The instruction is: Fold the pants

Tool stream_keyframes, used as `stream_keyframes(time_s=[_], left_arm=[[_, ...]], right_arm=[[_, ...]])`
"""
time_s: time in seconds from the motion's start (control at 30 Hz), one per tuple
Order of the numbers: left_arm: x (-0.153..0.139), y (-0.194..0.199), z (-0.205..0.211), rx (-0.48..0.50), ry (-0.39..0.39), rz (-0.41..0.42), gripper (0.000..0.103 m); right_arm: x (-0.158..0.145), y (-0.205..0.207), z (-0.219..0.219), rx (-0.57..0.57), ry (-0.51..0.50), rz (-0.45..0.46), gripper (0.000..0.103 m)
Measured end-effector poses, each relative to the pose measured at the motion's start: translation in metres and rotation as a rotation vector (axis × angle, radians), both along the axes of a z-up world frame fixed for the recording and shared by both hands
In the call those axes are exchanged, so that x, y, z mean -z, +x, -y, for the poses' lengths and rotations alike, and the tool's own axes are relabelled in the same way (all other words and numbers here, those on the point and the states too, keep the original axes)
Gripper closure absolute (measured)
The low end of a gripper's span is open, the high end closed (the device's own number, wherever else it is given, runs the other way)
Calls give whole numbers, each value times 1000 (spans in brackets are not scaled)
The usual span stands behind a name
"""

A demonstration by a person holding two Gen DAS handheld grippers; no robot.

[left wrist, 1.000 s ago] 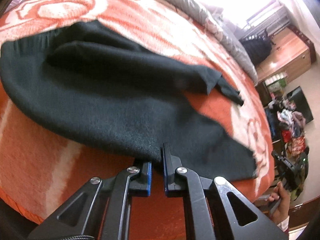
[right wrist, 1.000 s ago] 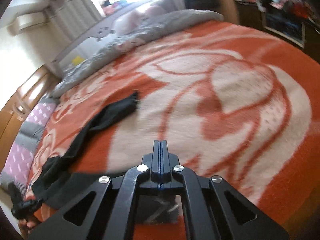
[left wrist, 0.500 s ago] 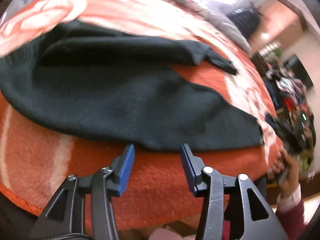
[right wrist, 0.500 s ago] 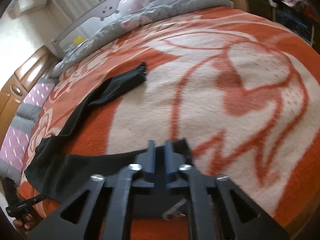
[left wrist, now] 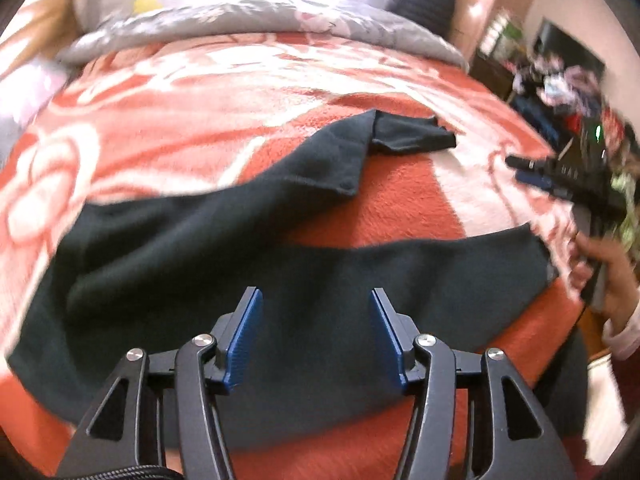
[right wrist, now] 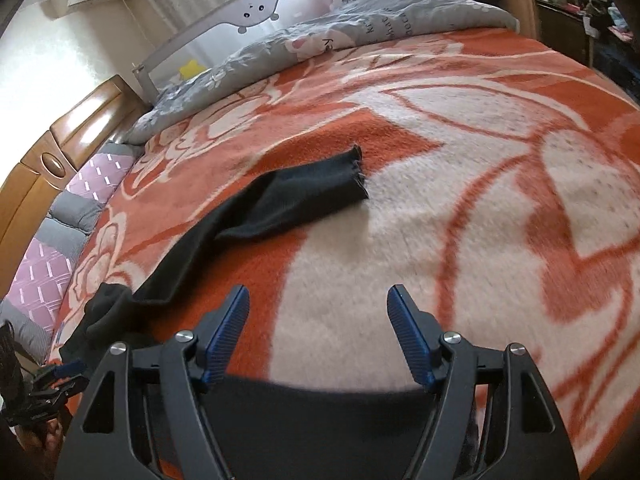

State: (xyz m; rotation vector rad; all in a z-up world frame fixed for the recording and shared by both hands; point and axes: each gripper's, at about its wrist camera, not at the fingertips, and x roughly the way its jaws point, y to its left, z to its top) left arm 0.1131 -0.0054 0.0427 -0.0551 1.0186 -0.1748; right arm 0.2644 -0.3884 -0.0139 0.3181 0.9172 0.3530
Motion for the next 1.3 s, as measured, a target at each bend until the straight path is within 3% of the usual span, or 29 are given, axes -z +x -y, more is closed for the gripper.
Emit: stream_keyframes(time_s=[0.07,0.6,0.67,0.73,0.8,0.87,0.9,0.93,1.3], left_arm=[[5,21,6,28,67,-9,47],[60,118,63,284,320,-69,47],[68,127,64,292,351,-87,51],[72,132,62,295,360,-103,65],[75,137,59,292,343,-115,74],[74,139,55,290,306,-120,82],[73,139,53,287,298,-115,88],[71,138,51,285,287,-109,93],[9,116,8,155,34,-5,95]], right_arm=[[1,13,-3,-9,0,-5,31],[33,152,-11,-42,-8,-103,31],[40,166,-14,-55,-12,-122,31],[48,182,-19,-74,-27,-144,31],[57,195,-25,-96,-21,-160,32],[63,201,-28,-109,-11,-166,52],[66,204,-29,-110,-17,-174,73],[66,204,-28,-105,-18,-173,88],[-9,145,16,-142,83,64,93]])
